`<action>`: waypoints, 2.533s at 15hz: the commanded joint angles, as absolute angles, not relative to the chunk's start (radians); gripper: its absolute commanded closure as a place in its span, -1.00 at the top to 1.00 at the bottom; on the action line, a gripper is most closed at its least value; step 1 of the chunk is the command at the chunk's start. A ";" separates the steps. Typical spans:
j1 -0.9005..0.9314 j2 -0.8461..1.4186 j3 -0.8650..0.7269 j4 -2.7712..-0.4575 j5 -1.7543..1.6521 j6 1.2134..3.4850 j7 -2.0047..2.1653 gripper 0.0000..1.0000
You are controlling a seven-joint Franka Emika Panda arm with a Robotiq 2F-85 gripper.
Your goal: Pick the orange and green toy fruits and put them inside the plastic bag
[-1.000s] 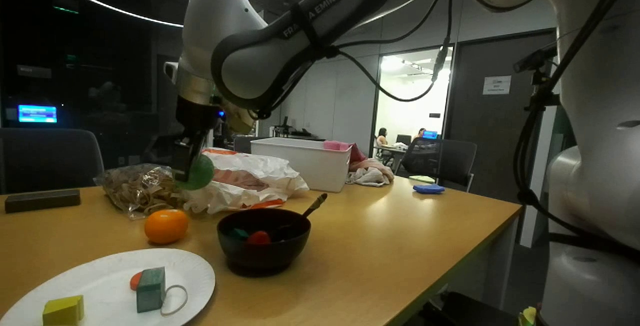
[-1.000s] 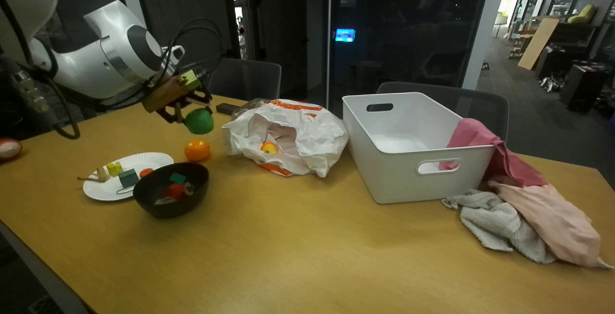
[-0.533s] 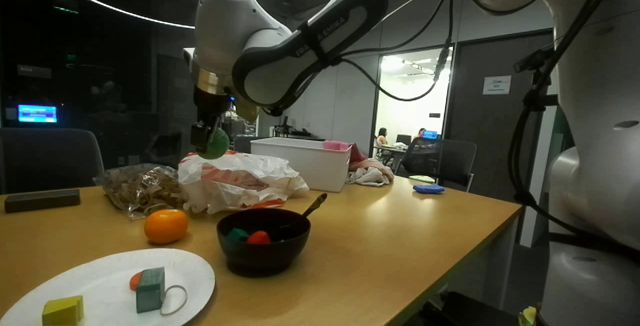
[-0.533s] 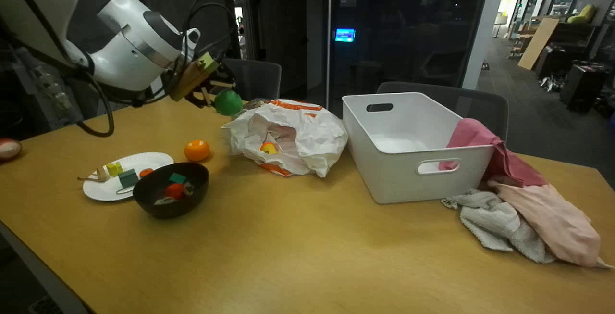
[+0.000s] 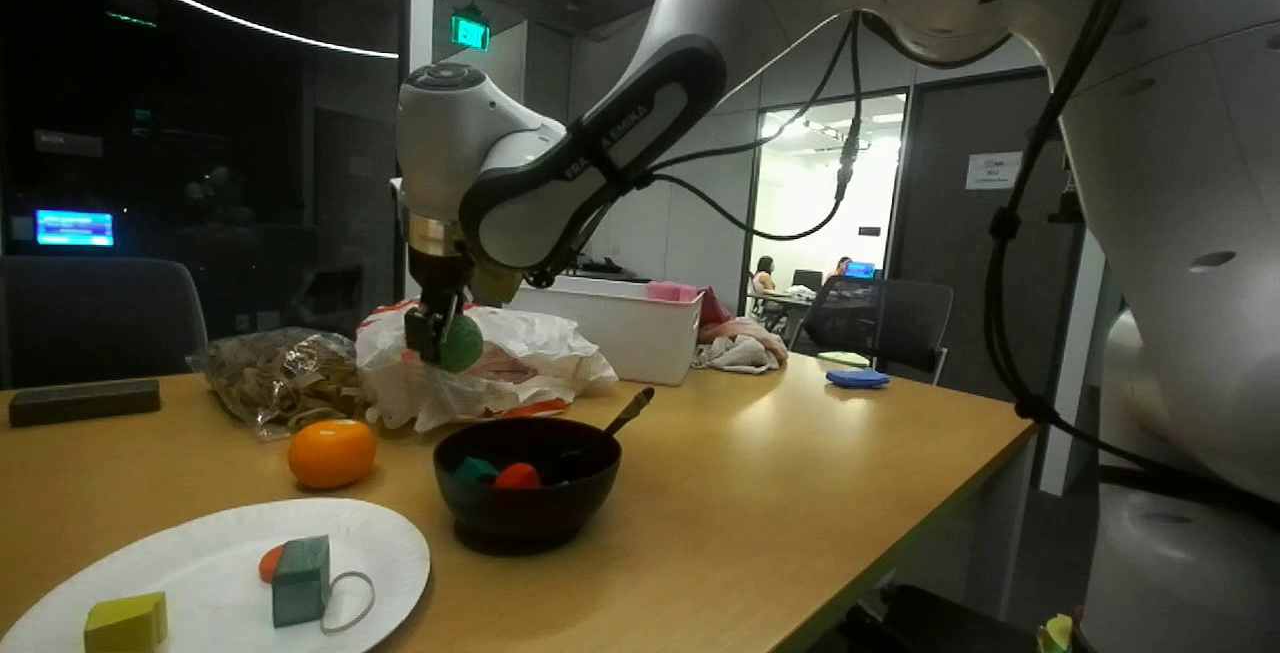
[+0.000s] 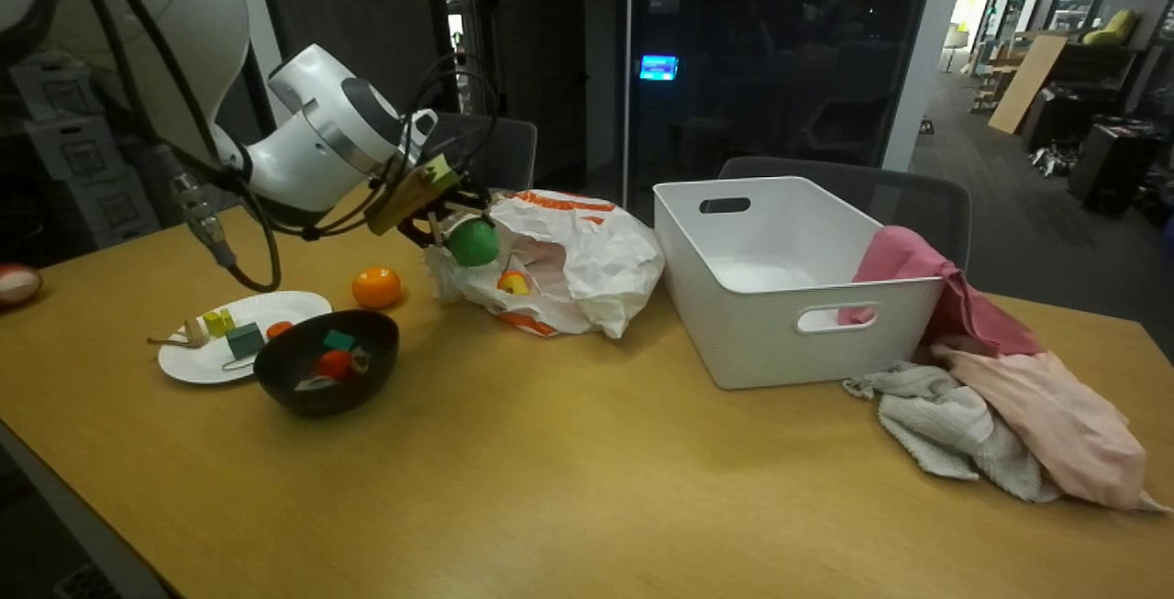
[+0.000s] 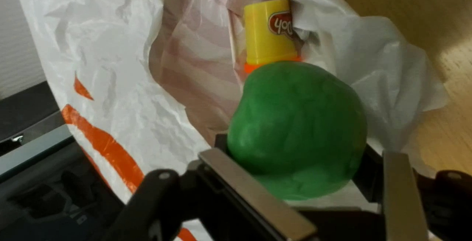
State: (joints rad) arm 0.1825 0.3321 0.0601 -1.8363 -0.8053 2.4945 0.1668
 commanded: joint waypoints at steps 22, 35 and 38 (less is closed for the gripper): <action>0.265 0.253 0.061 -1.780 -0.579 2.359 0.065 1.00; 0.195 0.255 0.233 -2.019 0.005 2.529 -0.344 1.00; 0.191 0.299 0.238 -2.003 -0.007 2.580 -0.344 1.00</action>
